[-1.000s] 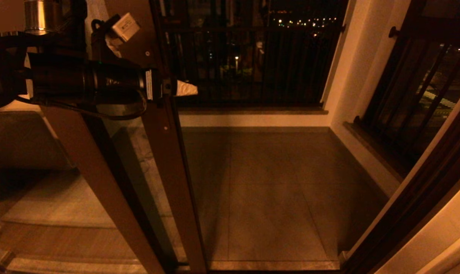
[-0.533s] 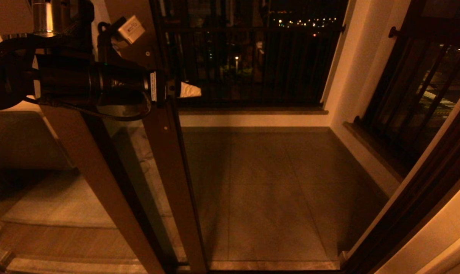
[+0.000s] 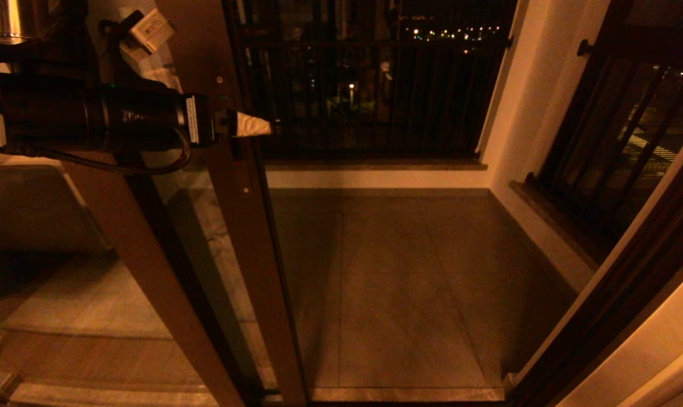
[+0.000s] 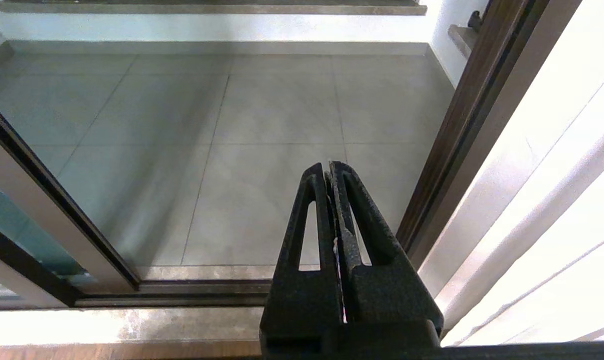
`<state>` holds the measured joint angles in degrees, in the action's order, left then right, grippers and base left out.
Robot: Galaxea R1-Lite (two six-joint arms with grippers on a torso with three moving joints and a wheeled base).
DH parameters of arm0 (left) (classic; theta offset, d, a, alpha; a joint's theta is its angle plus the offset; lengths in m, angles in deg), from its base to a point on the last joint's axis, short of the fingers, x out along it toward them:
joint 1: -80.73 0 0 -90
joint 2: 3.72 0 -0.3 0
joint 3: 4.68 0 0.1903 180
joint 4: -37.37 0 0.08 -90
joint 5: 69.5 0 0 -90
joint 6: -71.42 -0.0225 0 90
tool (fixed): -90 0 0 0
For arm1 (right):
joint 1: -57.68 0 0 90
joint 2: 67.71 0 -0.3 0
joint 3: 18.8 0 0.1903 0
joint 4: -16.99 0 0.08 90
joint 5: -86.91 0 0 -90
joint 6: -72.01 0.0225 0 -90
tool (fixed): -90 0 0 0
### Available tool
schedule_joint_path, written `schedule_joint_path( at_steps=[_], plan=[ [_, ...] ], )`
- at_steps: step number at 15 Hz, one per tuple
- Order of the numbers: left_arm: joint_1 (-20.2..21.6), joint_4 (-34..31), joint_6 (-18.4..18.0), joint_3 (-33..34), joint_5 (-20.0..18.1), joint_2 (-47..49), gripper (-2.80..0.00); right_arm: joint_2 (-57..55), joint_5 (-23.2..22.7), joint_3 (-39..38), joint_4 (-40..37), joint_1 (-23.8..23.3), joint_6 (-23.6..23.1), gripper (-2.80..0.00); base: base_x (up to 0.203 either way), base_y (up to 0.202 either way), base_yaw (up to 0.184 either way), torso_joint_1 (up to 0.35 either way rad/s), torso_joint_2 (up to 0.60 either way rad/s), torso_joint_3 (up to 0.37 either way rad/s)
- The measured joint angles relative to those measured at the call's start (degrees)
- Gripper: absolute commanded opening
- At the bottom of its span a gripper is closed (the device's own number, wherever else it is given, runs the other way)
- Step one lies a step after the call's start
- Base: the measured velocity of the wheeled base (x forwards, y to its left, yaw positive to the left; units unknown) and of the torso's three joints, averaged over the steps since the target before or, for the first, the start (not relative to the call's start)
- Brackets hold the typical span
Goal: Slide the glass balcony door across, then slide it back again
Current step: Close the slid door
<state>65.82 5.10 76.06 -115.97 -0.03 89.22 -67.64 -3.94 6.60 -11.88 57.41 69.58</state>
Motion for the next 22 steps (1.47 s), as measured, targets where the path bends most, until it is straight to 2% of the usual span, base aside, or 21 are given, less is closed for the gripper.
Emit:
schedule_joint_path(
  at_steps=[6, 22],
  plan=[
    [0.4, 0.1, 0.0, -1.6, -0.3, 1.6, 0.00, 0.0, 0.0, 0.0, 0.0, 0.0, 0.0, -2.80, 0.000, 0.000, 0.000, 0.000, 0.00, 0.000],
    [-3.7, -0.1, 0.2, -3.8, 0.2, 2.8, 0.00, 0.0, 0.0, 0.0, 0.0, 0.0, 0.0, -2.80, 0.000, 0.000, 0.000, 0.000, 0.00, 0.000]
  ],
)
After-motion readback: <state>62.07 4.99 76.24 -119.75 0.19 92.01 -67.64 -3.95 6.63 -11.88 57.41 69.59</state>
